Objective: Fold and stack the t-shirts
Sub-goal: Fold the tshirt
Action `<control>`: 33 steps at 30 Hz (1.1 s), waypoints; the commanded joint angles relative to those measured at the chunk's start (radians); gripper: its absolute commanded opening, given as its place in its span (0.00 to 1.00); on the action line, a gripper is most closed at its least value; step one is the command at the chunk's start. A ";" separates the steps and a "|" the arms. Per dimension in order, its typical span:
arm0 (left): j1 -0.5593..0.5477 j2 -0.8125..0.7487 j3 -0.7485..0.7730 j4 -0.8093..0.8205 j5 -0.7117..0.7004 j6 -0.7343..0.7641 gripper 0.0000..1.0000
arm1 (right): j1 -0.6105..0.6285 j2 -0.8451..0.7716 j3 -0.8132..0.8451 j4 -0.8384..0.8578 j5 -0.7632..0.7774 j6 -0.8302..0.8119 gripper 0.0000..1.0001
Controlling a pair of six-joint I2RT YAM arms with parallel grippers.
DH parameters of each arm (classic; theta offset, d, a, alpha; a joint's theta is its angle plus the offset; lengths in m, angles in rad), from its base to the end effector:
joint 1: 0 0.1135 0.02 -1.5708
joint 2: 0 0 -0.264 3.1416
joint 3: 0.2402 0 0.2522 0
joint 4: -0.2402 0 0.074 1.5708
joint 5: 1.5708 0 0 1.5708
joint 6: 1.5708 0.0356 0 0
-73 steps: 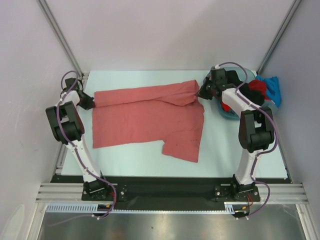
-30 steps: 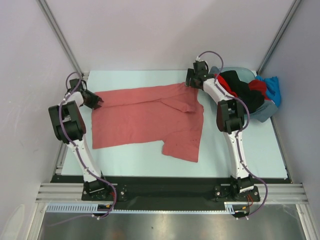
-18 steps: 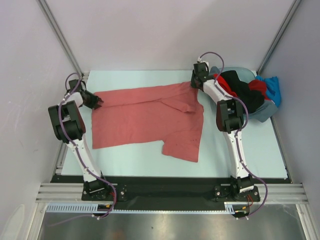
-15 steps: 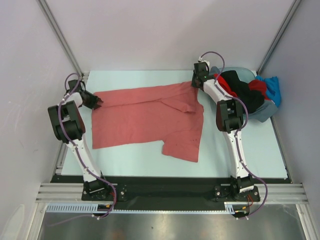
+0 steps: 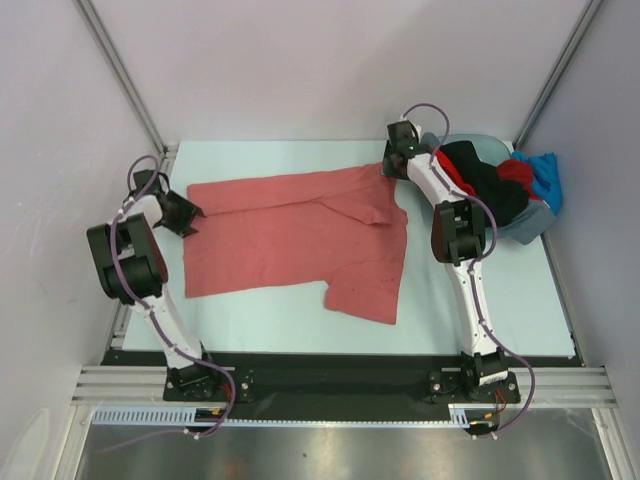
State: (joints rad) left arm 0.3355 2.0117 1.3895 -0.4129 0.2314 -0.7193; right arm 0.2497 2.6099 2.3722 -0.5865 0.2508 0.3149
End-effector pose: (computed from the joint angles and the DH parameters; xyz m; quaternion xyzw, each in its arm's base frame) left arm 0.4013 0.1313 0.1648 -0.4557 0.8431 -0.1594 0.2368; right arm 0.5578 0.1331 0.1683 0.0757 0.9218 -0.0111 0.3799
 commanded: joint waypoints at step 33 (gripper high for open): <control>-0.420 -0.600 -0.492 -0.135 0.036 0.090 0.53 | 0.280 -0.574 -0.929 0.266 0.004 0.007 0.29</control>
State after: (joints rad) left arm -0.0875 1.4525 0.8970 -0.5190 0.2508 -0.6647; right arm 0.5282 2.0132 1.3960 -0.3817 0.1818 0.3206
